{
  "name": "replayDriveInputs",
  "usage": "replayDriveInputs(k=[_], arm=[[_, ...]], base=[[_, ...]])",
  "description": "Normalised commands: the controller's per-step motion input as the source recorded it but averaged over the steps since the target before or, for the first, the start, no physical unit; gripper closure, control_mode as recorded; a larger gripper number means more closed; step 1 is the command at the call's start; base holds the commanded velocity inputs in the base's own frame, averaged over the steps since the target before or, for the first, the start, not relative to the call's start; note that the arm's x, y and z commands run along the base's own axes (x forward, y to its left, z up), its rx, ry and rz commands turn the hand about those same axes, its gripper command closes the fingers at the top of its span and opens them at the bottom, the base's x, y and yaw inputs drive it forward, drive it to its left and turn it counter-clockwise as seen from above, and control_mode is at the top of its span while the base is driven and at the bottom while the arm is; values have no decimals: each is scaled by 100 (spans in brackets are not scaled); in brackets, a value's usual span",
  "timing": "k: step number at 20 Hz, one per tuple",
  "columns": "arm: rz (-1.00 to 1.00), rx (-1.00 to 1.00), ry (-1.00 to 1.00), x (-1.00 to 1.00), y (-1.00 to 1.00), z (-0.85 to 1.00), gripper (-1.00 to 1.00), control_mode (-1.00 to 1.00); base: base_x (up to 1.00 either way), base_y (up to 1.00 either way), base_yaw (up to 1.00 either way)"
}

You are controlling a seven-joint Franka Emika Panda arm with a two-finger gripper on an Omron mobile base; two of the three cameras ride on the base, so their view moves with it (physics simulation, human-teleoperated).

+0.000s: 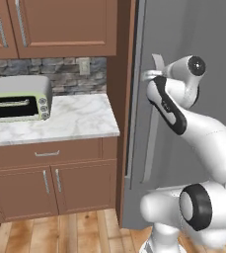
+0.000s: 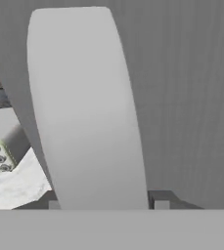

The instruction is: Open the fridge, remove the tangerine, carrot, and fish, and place them on any counter.

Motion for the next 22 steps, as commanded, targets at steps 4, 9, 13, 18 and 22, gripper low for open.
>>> replayDriveInputs(k=[4, 9, 13, 18, 22], arm=[[0, 0, -1, -100, -27, -6, 100, -100], [0, 0, 3, -100, -21, -33, 100, -100], [0, 0, 6, -100, -17, -54, 100, -100], [0, 0, 3, -100, -21, -47, 100, -100], [0, 0, 0, -100, -16, -40, 100, -100]], base=[[0, 0, 0], [0, 0, 0], [0, 0, 0], [0, 0, 0], [0, 0, 0]])
